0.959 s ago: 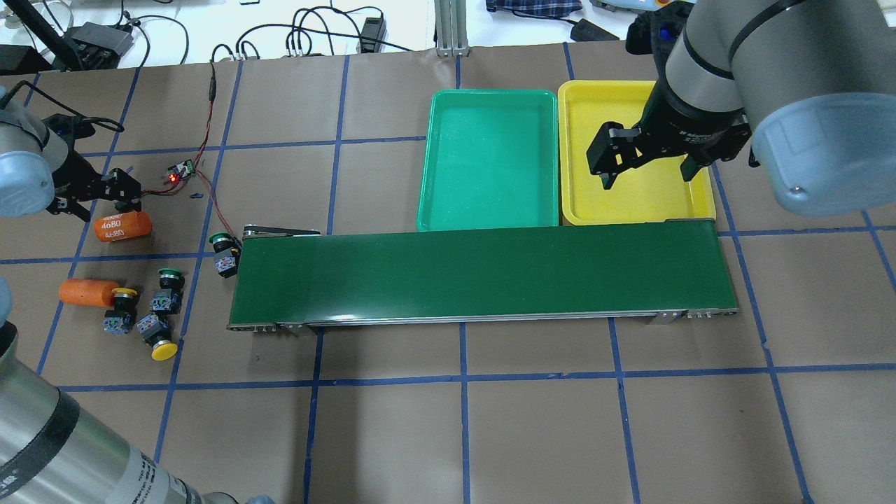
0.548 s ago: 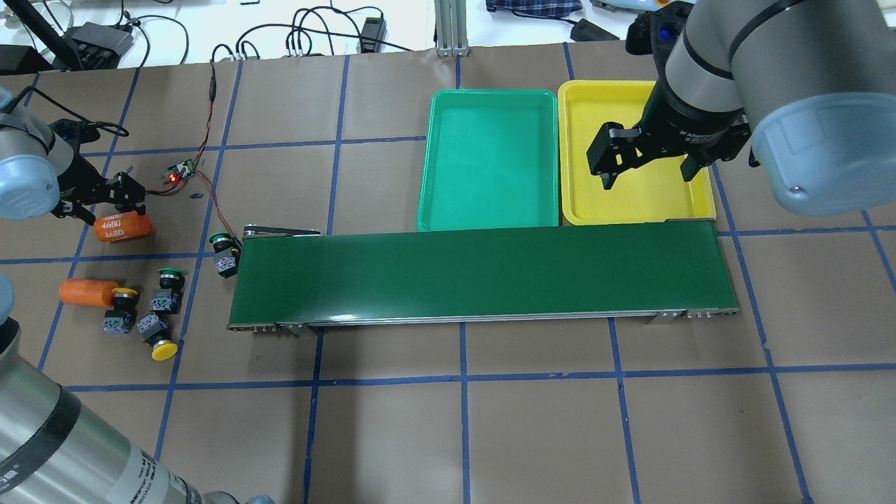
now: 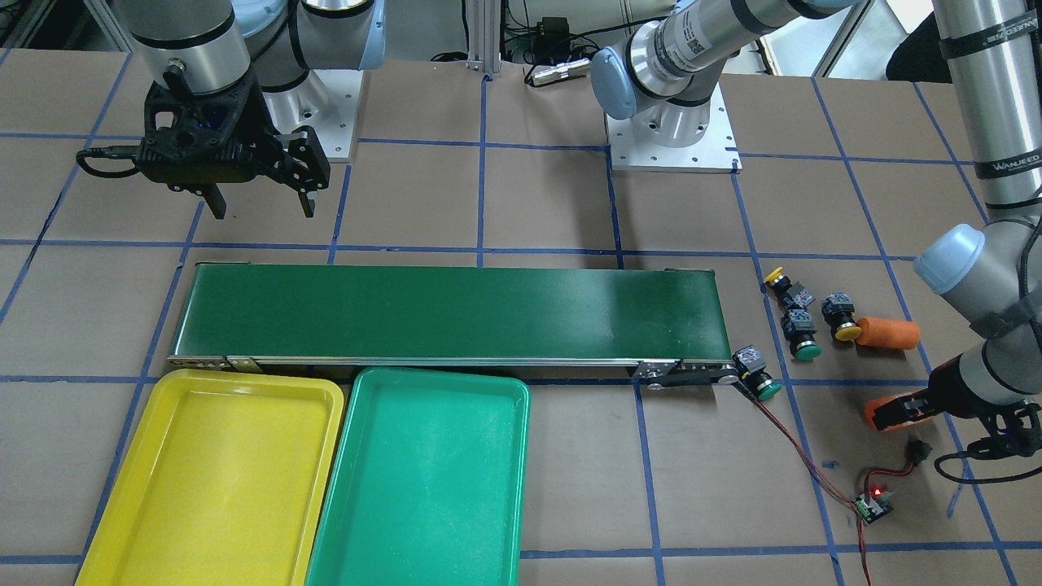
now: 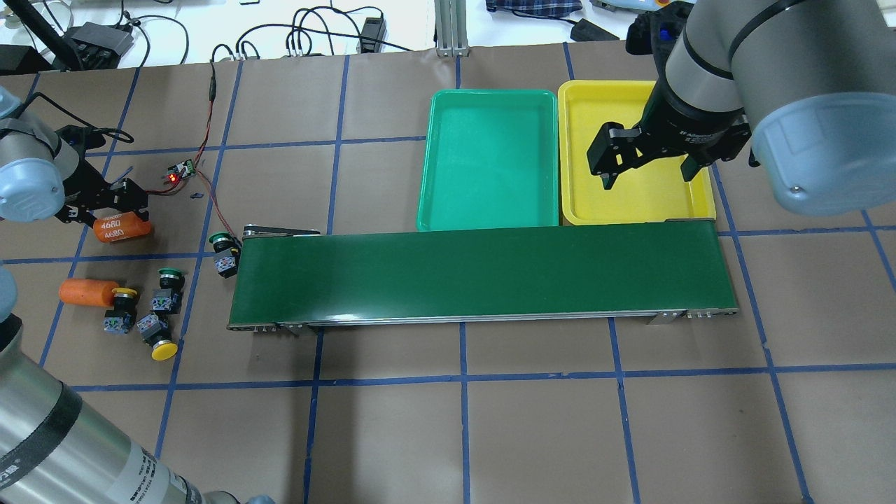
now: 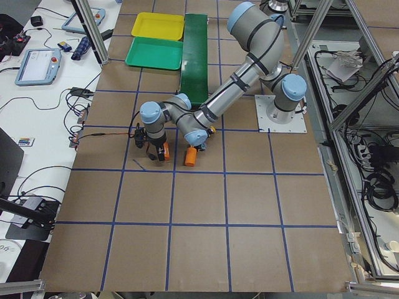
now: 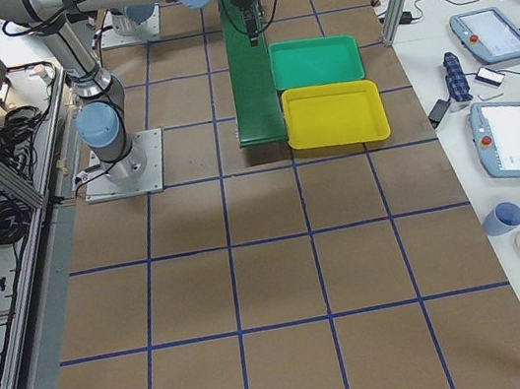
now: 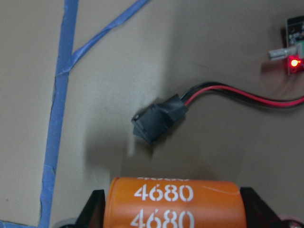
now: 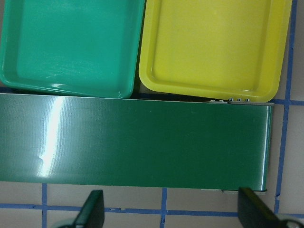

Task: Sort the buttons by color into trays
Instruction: 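Carry the orange cell with the left gripper onto the belt's end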

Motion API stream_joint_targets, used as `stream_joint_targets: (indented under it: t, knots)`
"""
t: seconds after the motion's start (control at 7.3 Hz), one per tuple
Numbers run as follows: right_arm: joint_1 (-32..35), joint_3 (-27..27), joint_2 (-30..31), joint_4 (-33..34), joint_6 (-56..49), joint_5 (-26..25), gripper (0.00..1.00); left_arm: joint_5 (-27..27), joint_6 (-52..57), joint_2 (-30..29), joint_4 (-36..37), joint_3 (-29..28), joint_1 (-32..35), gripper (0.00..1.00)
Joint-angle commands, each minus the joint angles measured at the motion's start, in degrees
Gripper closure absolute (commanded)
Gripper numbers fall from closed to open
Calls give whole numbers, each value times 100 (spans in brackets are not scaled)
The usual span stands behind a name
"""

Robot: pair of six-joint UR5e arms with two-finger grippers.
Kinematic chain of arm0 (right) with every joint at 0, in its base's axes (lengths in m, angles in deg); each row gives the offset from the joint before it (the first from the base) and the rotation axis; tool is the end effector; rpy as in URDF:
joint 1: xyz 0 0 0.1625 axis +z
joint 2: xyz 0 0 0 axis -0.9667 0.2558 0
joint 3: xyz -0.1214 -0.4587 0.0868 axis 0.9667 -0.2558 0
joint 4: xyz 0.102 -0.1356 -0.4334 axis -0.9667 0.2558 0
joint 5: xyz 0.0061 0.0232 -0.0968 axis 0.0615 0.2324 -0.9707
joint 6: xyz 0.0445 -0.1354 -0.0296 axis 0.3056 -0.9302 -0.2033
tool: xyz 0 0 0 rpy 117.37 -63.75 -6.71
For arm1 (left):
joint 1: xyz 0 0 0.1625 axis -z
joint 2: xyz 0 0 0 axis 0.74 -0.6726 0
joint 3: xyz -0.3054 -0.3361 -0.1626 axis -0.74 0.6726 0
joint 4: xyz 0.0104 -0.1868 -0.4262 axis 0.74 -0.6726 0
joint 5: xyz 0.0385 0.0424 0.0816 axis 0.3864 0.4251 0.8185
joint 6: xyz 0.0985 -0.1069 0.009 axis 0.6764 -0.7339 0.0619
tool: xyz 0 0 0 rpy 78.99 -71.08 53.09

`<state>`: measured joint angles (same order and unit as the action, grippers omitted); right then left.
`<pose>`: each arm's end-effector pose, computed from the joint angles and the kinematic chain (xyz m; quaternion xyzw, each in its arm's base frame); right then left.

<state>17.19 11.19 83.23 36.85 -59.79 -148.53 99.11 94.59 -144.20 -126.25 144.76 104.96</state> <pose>0.1529 -0.5205 0.4738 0.0288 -0.9986 0.0436 0.0061 0.2907 -0.6842 0.1515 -0.1033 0.9943 0.0137 0.0217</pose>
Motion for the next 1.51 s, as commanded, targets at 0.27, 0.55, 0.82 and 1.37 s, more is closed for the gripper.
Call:
stream_joint_targets:
  t: [0.27, 0.55, 0.82, 1.37]
  knots:
    - [0, 6, 52, -17, 9, -81, 0, 95, 11, 853, -1169, -167, 418, 92]
    - [-9, -2, 53, -79, 62, -90, 0, 16, 2, 1610, -1749, 78, 1331, 92]
    - [-9, -2, 62, -79, 52, -99, 0, -545, -85, 1955, -1902, 542, 1903, 91]
    - [-9, -2, 18, 9, 35, -64, 0, -503, -585, 2052, -1753, 1509, 2407, 86]
